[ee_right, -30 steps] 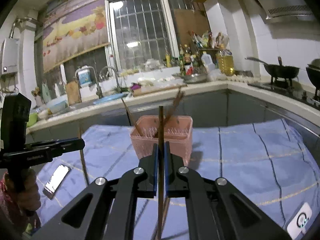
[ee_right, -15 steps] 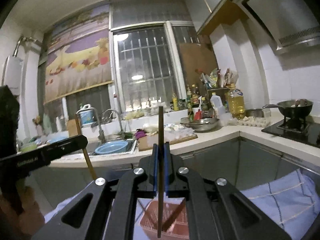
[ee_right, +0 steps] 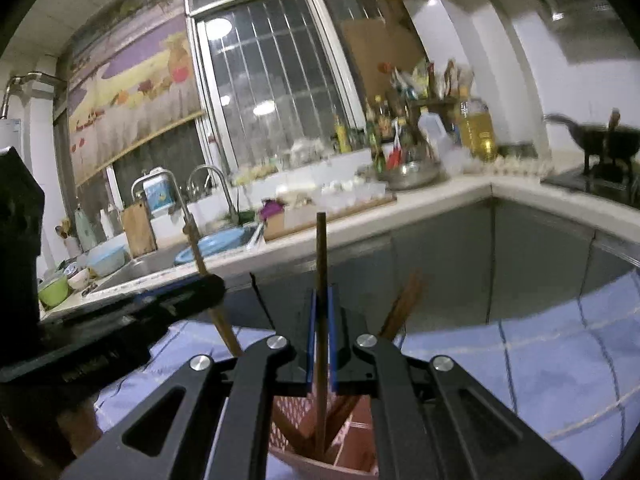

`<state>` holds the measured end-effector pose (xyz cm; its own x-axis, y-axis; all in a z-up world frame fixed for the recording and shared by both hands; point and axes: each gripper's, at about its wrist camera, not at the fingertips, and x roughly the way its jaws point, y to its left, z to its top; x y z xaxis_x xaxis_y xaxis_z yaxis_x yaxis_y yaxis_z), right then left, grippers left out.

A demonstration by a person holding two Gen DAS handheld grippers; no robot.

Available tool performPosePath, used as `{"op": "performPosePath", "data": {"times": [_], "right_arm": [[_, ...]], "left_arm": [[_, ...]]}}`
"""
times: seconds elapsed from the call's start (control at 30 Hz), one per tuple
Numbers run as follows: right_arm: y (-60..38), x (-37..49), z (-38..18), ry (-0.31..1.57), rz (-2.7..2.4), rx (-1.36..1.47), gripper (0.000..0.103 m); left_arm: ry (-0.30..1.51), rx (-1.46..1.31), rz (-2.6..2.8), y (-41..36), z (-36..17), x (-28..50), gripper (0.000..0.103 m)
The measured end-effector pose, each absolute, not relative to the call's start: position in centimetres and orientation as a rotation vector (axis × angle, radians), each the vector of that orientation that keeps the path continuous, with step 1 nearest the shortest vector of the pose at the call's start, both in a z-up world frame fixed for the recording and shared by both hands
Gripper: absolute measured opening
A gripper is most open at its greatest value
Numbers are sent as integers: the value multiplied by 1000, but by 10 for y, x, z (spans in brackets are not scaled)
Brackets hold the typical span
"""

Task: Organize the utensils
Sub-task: 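Lower both chopsticks into the basket and open both tools, then close the right tool on a chopstick while the left grasps the last one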

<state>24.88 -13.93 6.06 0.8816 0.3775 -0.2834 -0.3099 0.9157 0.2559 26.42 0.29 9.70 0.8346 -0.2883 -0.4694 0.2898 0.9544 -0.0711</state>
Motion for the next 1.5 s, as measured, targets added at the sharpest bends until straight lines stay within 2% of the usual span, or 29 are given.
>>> {"op": "performPosePath", "data": {"times": [0.1,0.17,0.23,0.3,0.37,0.63,0.8,0.9,1.03,1.1,1.17,1.27,1.5], "right_arm": [[-138,254,47,403,371,225,7],[-140,252,40,441,368,239,9],[-142,248,40,453,364,246,13],[-146,238,43,444,362,260,24],[-149,226,49,418,348,265,46],[-160,173,82,283,302,251,50],[-172,127,90,203,275,279,51],[-182,100,74,208,249,301,51],[-188,78,30,334,217,287,51],[-187,74,0,456,210,260,50],[-186,71,-24,546,208,236,39],[-181,65,-52,659,204,200,30],[-162,59,-87,791,221,96,20]], "left_arm": [[526,30,-281,-6,77,263,7],[539,34,-257,-8,67,258,20],[524,14,-231,-5,66,249,37],[490,-13,-205,0,70,233,41],[457,-34,-193,5,77,217,45],[318,-82,-146,20,109,153,52],[300,-94,-174,27,110,118,52],[330,-87,-196,28,97,105,52],[435,-74,-234,27,60,93,52],[502,-59,-250,24,37,93,52],[562,-59,-257,24,19,94,52],[643,-76,-269,26,-8,93,52],[785,-124,-272,40,-47,100,52]]}}
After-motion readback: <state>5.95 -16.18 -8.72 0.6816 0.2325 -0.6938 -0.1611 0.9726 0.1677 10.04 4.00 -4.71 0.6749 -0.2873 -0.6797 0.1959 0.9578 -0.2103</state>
